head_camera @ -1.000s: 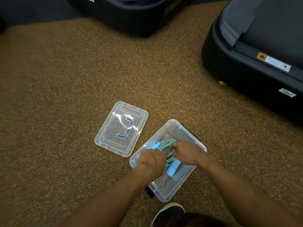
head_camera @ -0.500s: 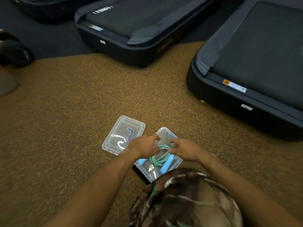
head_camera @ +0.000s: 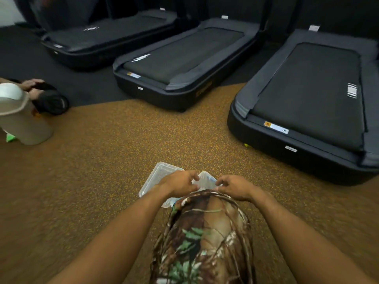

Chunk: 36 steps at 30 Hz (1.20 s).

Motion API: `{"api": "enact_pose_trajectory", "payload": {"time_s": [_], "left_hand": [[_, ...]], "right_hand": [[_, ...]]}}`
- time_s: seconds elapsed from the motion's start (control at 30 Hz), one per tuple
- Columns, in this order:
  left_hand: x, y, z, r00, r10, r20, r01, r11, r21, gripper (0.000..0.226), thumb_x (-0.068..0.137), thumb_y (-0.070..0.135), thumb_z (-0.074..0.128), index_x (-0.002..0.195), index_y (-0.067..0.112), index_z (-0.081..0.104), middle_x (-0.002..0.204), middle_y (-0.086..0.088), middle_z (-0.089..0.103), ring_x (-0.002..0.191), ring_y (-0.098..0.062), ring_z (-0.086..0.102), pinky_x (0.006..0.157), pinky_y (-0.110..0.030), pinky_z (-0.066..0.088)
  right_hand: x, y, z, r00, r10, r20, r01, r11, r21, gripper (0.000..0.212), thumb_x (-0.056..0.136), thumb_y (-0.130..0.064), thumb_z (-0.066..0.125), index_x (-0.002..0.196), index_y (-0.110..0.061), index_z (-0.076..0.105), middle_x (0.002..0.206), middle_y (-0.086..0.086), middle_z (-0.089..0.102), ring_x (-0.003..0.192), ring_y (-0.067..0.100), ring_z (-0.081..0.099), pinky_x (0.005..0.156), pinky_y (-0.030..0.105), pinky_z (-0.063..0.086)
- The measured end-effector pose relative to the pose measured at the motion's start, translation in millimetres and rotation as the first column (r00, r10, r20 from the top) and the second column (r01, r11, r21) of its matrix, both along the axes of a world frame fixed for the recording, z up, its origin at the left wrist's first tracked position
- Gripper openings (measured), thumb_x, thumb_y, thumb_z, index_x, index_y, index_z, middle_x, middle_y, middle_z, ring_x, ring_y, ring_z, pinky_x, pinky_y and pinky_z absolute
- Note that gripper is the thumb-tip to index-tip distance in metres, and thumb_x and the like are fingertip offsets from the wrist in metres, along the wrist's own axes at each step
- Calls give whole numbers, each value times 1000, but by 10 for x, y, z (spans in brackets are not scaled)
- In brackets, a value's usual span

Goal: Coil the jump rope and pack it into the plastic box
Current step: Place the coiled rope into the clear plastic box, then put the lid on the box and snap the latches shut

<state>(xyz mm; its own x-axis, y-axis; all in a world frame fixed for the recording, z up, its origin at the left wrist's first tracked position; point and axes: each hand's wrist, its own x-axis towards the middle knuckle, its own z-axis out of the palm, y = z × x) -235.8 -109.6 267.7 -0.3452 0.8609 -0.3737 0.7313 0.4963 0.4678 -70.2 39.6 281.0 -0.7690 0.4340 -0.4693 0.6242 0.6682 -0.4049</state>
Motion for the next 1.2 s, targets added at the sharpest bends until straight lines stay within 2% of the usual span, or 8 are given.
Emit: {"api": "enact_pose_trajectory", "payload": {"time_s": [0.1, 0.23, 0.4, 0.67, 0.73, 0.9, 1.0, 1.2], "left_hand": [[-179, -99, -78, 999, 43, 20, -43, 999, 13, 33, 90, 47, 58, 119, 32, 61, 106, 5, 73, 103, -19, 65, 89, -35, 50], [-464, -127, -240, 999, 52, -4, -52, 998, 22, 34, 94, 43, 58, 125, 28, 60, 113, 4, 73, 110, -18, 62, 81, -29, 44], [-783, -109, -423, 999, 33, -10, -33, 999, -3, 37, 95, 46, 57, 127, 28, 59, 117, 3, 72, 112, -19, 61, 85, -31, 45], [-1135, -113, -968, 997, 68, 20, -68, 998, -18, 39, 95, 53, 55, 126, 31, 59, 118, 8, 71, 110, -17, 63, 83, -30, 44], [-1212, -100, -1152, 994, 96, 43, -96, 995, -8, 38, 94, 52, 55, 125, 31, 59, 116, 8, 71, 109, -17, 64, 87, -32, 49], [-1471, -56, -1549, 980, 200, 17, -200, 980, 10, 30, 96, 44, 55, 122, 31, 60, 110, 9, 71, 95, -15, 65, 77, -30, 49], [-1630, -63, -1807, 963, 270, 24, -270, 963, 3, 24, 94, 44, 57, 116, 35, 61, 105, 12, 70, 94, -14, 66, 74, -29, 47], [-1892, 43, -2301, 917, 399, 4, -399, 917, -7, 33, 93, 49, 59, 123, 34, 59, 120, 9, 65, 103, -15, 63, 85, -34, 50]], "right_hand": [[-125, 0, -44, 1000, 17, 3, -17, 1000, 17, 34, 93, -42, 59, 122, -24, 66, 122, 2, 69, 102, 18, 63, 80, 27, 46], [-375, -29, -188, 997, 70, 23, -70, 998, -7, 36, 95, -40, 58, 125, -22, 65, 122, 0, 68, 96, 13, 62, 79, 26, 46], [-696, -68, -381, 994, 106, 32, -106, 994, -25, 33, 96, -39, 57, 124, -23, 65, 122, -1, 68, 102, 14, 65, 88, 32, 52], [-1167, 4, -792, 991, 128, 34, -127, 991, -39, 27, 96, -39, 56, 119, -26, 66, 116, -2, 70, 98, 14, 64, 87, 33, 52], [-1285, 38, -921, 992, 125, 33, -123, 992, -42, 26, 97, -38, 55, 118, -25, 67, 114, -3, 70, 97, 12, 64, 86, 32, 52], [-1634, 174, -1288, 996, 82, 18, -82, 996, -21, 23, 97, -37, 55, 111, -25, 68, 106, -5, 73, 92, 12, 66, 89, 40, 55], [-1853, 229, -1469, 997, 82, 4, -82, 996, 21, 22, 97, -37, 54, 107, -25, 69, 103, -6, 73, 92, 15, 67, 88, 42, 56], [-2312, 436, -1971, 995, 88, 52, -92, 992, 88, 23, 97, -36, 53, 115, -29, 65, 115, -7, 71, 97, 15, 67, 90, 39, 56]]}}
